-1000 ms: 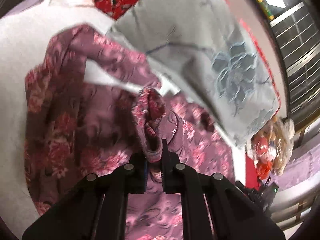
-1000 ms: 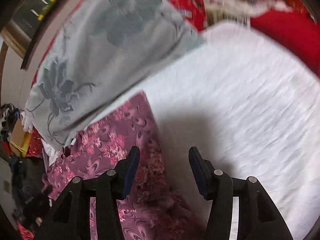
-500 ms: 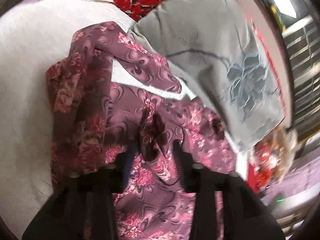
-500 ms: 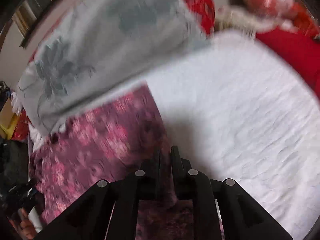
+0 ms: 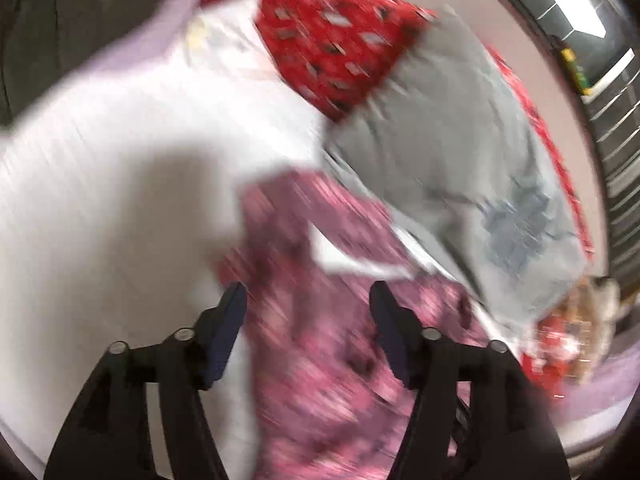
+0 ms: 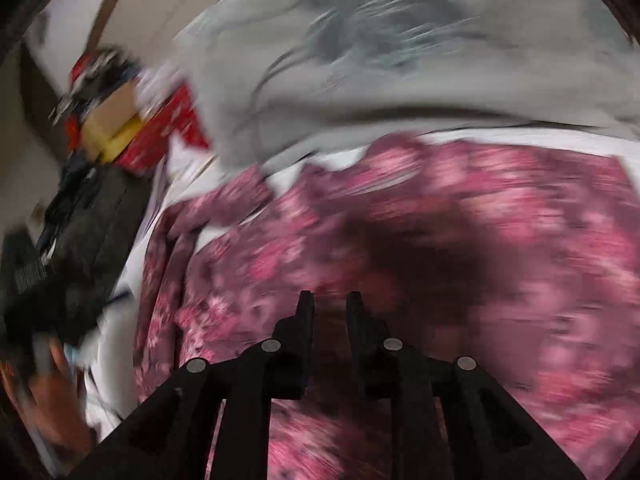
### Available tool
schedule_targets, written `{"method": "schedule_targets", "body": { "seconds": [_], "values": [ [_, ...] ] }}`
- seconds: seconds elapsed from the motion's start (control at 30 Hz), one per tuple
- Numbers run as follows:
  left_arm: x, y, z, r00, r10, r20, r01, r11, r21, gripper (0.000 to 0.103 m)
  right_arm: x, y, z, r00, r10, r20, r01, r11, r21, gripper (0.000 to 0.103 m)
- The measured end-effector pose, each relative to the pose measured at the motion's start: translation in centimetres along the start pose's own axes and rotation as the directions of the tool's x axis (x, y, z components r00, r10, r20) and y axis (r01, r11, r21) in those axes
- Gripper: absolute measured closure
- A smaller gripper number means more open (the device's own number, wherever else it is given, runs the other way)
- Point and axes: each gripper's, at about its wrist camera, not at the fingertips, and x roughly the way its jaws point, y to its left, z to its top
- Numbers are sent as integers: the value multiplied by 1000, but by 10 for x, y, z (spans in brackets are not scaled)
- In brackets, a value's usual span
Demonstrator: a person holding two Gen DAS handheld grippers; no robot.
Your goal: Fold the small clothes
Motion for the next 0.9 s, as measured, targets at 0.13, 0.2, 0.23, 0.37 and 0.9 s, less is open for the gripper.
{"method": "schedule_targets", "body": {
  "seconds": [0.13,0.2,0.23,0.37,0.9],
  "values": [
    [16,5,59,994,104,-38,-100,990,103,21,1,8,-17,993,-21,119,28,998,-53,72],
    [41,-3,77,986,131,-106,-116,984,139,21,-1,4,-17,993,-3,119,8,999,-40,71],
    [53,-5,82,979,130,-154,-107,983,151,21,-1,1,-16,993,8,120,-4,999,-32,71],
    [97,-19,86,953,88,-291,-35,983,183,21,-1,-3,-17,992,30,124,-28,999,-17,71],
    [94,-55,70,963,152,-223,-93,962,257,94,-1,-17,-20,985,107,134,-113,993,38,71]
  ]
}}
